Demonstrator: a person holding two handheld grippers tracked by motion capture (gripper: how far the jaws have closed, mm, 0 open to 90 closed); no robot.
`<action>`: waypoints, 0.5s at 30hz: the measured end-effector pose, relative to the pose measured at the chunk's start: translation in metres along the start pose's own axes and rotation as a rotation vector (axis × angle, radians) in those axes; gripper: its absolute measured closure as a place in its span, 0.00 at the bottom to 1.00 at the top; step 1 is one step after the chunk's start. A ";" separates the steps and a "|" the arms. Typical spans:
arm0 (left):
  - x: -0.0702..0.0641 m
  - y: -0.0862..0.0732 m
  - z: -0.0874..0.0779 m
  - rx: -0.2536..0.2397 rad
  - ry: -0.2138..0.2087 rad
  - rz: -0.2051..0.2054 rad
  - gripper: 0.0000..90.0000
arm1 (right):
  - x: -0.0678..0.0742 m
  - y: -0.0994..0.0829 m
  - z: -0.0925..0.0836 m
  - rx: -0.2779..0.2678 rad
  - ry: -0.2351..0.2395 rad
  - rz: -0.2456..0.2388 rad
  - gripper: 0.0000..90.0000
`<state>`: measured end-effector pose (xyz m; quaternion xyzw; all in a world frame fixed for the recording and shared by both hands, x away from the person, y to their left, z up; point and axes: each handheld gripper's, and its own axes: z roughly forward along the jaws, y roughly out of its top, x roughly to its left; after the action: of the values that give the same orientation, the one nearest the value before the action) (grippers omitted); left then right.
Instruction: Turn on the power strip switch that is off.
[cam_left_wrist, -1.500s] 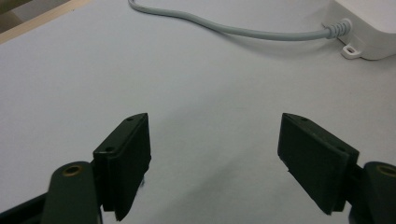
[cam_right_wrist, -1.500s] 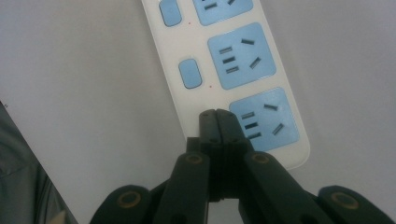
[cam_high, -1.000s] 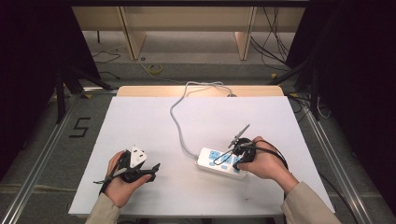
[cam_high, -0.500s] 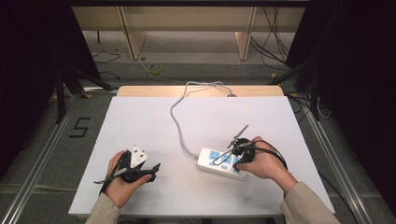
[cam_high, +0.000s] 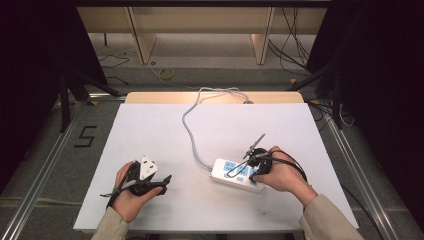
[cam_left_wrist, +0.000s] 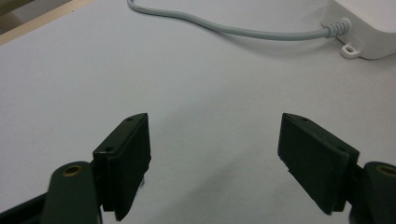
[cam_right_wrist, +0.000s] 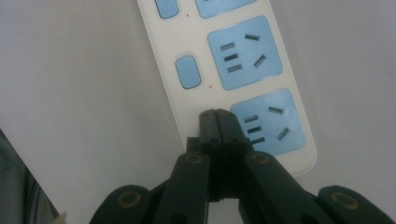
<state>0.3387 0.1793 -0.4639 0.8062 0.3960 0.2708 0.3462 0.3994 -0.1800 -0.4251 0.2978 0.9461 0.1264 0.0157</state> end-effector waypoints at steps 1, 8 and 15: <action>0.000 0.000 0.000 0.000 0.001 0.000 0.28 | 0.000 0.000 0.000 0.001 0.000 0.000 1.00; 0.000 0.000 0.000 0.000 0.002 0.001 0.28 | 0.001 0.000 0.001 0.003 0.000 0.015 1.00; -0.001 0.000 0.000 -0.001 0.002 -0.002 0.28 | 0.002 0.000 0.001 0.001 -0.007 0.014 1.00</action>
<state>0.3384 0.1784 -0.4637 0.8054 0.3968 0.2716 0.3466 0.3982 -0.1787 -0.4263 0.3049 0.9440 0.1250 0.0177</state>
